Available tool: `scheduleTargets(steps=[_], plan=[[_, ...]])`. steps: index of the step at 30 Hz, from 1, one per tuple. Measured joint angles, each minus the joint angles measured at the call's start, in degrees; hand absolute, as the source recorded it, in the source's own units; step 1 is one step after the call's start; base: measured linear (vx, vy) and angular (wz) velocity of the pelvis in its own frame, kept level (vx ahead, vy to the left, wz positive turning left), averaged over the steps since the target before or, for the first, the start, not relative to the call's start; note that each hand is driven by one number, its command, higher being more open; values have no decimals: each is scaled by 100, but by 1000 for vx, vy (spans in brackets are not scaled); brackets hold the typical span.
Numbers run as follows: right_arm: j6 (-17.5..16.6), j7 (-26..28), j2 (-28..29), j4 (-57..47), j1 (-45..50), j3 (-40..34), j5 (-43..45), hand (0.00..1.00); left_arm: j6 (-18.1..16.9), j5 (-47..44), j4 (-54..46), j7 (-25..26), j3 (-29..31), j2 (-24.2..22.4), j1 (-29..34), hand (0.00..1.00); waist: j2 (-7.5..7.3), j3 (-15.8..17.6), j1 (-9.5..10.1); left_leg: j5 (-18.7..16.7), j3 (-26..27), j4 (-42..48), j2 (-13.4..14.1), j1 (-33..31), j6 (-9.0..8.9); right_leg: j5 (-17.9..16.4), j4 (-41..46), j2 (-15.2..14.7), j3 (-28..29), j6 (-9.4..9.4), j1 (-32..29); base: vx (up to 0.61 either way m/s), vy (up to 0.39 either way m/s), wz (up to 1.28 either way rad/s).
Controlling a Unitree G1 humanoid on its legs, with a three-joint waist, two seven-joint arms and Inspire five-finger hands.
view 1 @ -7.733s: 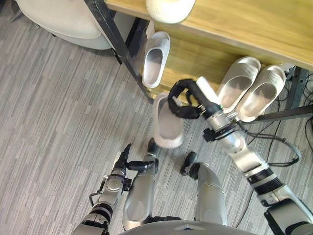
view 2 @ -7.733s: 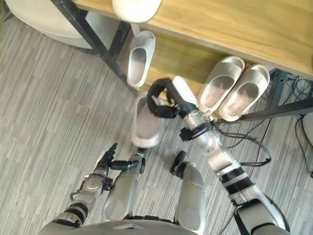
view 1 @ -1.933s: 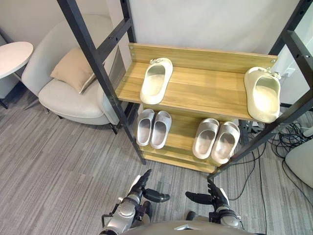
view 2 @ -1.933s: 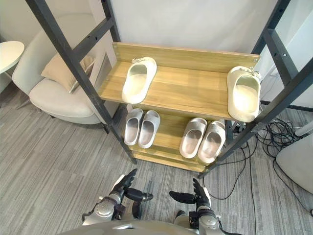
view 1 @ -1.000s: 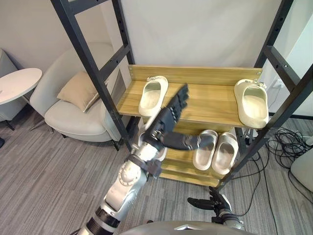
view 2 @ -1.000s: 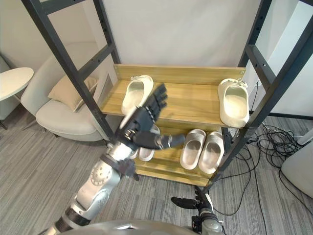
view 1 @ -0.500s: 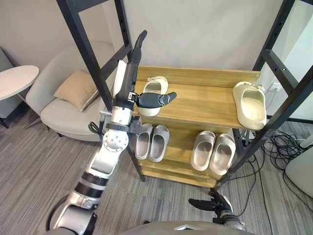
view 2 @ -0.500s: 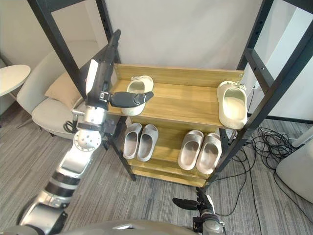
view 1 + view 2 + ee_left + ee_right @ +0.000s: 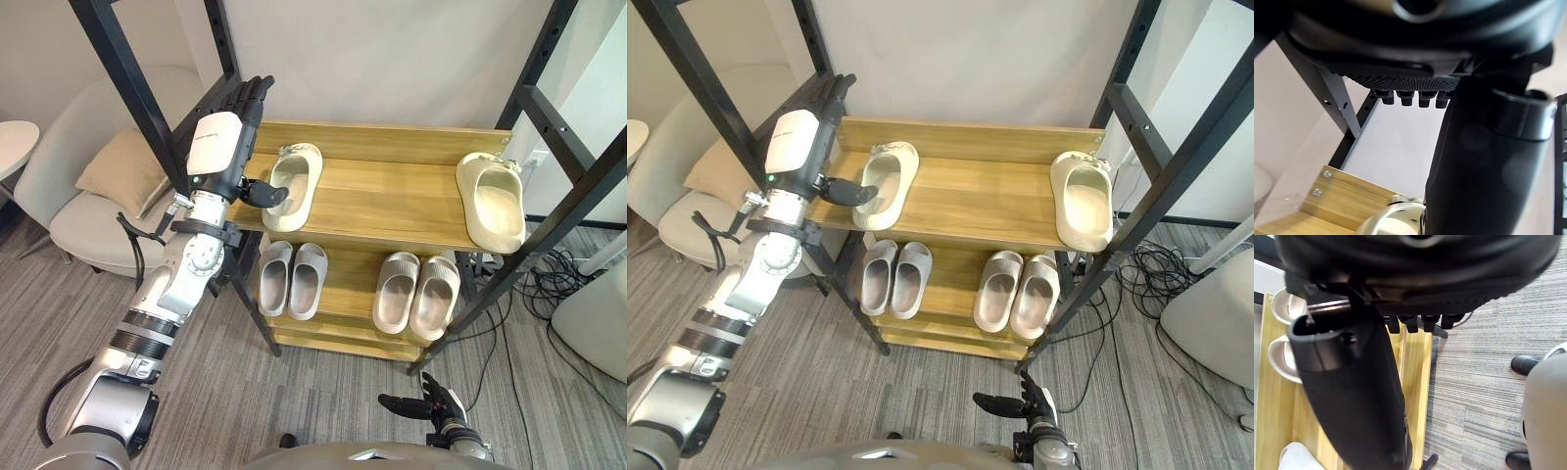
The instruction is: Organize the slippers on the shoe rack
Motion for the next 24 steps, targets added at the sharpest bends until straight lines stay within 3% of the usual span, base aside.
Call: scheduleTargets(steps=[24], plan=[[-71,-66,24,-352,138,-138,-52,100,265,197,620,158,473,142,-379,100,28,169,-163,-76,494,0,-2,-127,1,235,-178,18,531,-2,-330,-11,16,-11]])
